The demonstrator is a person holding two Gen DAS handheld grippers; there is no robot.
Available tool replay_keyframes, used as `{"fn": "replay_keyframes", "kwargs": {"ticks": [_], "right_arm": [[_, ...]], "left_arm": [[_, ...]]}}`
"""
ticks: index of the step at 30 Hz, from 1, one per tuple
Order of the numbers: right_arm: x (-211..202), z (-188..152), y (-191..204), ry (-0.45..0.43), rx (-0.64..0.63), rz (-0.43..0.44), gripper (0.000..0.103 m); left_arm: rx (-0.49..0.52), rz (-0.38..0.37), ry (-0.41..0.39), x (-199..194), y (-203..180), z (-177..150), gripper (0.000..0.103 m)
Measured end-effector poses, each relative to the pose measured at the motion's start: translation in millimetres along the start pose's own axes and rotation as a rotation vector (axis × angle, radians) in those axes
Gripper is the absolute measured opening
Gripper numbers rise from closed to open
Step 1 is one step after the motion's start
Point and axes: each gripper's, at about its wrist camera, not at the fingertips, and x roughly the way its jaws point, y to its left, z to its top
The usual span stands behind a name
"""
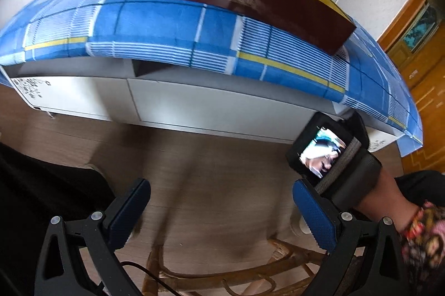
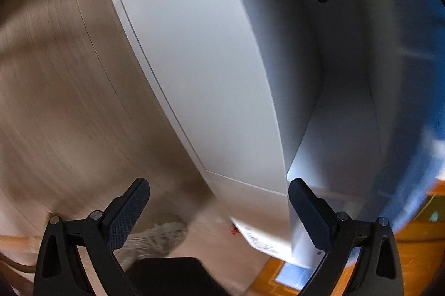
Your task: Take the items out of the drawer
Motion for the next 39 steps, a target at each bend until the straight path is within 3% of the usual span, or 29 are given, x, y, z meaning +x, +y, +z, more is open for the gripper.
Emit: {"fn": "replay_keyframes", "kwargs": {"ticks": [3, 7, 17, 22, 31, 33, 36, 39], "right_arm": [[12.2, 4.8, -6.1, -0.012, 0.009, 0.024, 0.102], [21.3, 13.7, -1.1, -0.063, -0.027, -0.004, 0.102], [41.5, 18.7, -0.9, -0.088, -0.096, 0.016, 0.103], [49.4, 13.8, -5.0, -0.109, -0.103, 0.077, 0.103], [48.4, 8.0, 3.4, -0.121, -0.134, 0.068, 0.103], [42.9, 7.3, 7.1, -0.117, -0.148, 0.056, 0.103], [36.6, 4.3, 12.0, -0.115, -0.167, 0.047, 0.103], [35.2, 1.6, 14.7, -0.116, -0.17, 0.048, 0.103]], "left_arm": [[-0.019, -0.055, 0.059, 11.2, -1.5, -2.7, 0.103], [-0.011, -0.027, 0.117, 21.0, -3.8, -7.5, 0.103], [-0.046, -0.022, 0.156, 30.7, 3.5, -9.3, 0.103], [-0.023, -0.007, 0.137, 24.3, -0.9, -10.0, 0.103], [0.001, -0.037, 0.073, 11.6, -2.0, -1.6, 0.103], [0.039, -0.044, 0.049, 7.5, -5.7, 2.3, 0.103], [0.152, 0.007, 0.015, 9.0, -15.3, 10.5, 0.103], [0.302, 0.086, 0.092, 34.0, -24.0, 21.2, 0.103]]}}
